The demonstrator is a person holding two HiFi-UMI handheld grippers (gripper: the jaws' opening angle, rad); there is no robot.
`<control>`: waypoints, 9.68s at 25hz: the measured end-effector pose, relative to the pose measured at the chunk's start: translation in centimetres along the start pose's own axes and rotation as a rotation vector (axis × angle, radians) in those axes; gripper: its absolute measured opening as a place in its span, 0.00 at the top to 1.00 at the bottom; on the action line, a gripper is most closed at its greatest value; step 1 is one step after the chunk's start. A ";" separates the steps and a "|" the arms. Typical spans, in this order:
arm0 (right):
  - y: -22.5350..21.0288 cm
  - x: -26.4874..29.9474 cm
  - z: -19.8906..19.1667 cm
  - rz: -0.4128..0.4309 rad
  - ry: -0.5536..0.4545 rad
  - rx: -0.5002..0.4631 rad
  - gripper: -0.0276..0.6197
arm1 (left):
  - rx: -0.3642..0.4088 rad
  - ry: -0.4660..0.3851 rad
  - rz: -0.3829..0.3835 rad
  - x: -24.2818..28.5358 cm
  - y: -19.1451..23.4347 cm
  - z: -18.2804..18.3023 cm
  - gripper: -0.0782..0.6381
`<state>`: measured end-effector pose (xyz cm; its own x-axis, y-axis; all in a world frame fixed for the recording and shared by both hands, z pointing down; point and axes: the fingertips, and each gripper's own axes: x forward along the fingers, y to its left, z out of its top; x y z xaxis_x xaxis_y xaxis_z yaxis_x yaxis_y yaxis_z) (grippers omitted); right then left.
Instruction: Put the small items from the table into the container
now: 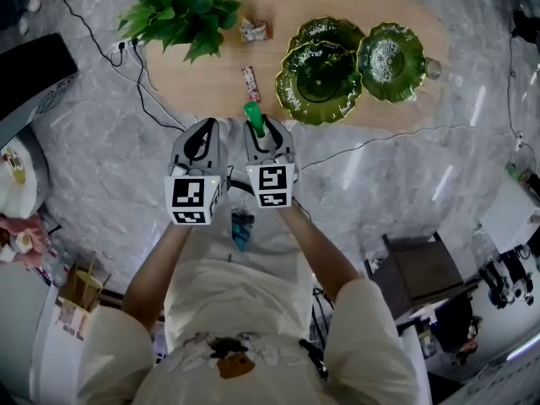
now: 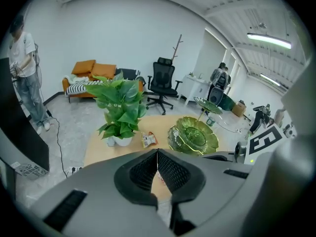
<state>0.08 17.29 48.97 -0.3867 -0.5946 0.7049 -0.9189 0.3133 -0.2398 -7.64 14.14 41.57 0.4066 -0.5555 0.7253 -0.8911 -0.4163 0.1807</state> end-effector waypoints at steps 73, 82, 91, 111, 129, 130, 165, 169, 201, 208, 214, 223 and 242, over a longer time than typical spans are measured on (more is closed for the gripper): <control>-26.3 -11.7 16.2 -0.252 -0.259 0.087 0.72 | 0.033 -0.152 -0.167 7.2 -21.6 17.3 0.88; -26.2 -10.9 15.7 -0.233 -0.248 0.069 0.72 | 0.032 -0.148 -0.159 7.1 -21.6 16.8 0.88; -25.3 -12.8 16.9 -0.261 -0.342 0.061 0.73 | 0.014 -0.155 -0.158 6.2 -21.1 16.2 0.88; -17.7 -11.8 18.8 -0.166 -0.374 0.006 0.74 | -0.076 -0.182 -0.112 3.7 -16.1 15.3 0.88; -7.3 -7.8 19.6 -0.108 -0.330 -0.062 0.95 | -0.125 -0.173 -0.087 -0.3 -6.9 13.1 0.88; -6.6 -7.5 19.6 -0.105 -0.326 -0.066 0.95 | -0.124 -0.174 -0.086 -0.6 -6.2 13.0 0.88; 2.9 0.6 10.3 -0.009 -0.038 -0.083 0.94 | -0.141 -0.073 -0.052 0.0 1.7 4.1 0.88; 2.5 0.9 8.9 -0.006 -0.013 -0.058 0.88 | -0.137 -0.057 -0.034 0.5 1.6 2.7 0.88; 0.0 10.9 -2.3 -0.065 0.174 -0.072 0.73 | -0.131 0.035 -0.090 4.9 4.0 -4.1 0.88; -1.5 12.9 -3.6 -0.081 0.211 -0.082 0.71 | -0.131 0.045 -0.113 5.9 3.6 -4.3 0.88; -2.1 13.6 -4.6 -0.094 0.237 -0.057 0.69 | -0.114 0.050 -0.126 6.8 4.0 -3.8 0.88; -2.9 15.0 -6.5 -0.109 0.301 -0.024 0.67 | -0.105 0.064 -0.143 7.9 4.0 -3.9 0.88; -5.1 16.3 -9.1 -0.166 0.393 -0.011 0.74 | -0.057 0.103 -0.182 8.9 4.1 -4.1 0.88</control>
<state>-0.85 12.79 67.75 -0.1722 -0.3113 0.9346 -0.9645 0.2463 -0.0956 -8.50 10.50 51.48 0.5419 -0.3967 0.7409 -0.8159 -0.4598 0.3505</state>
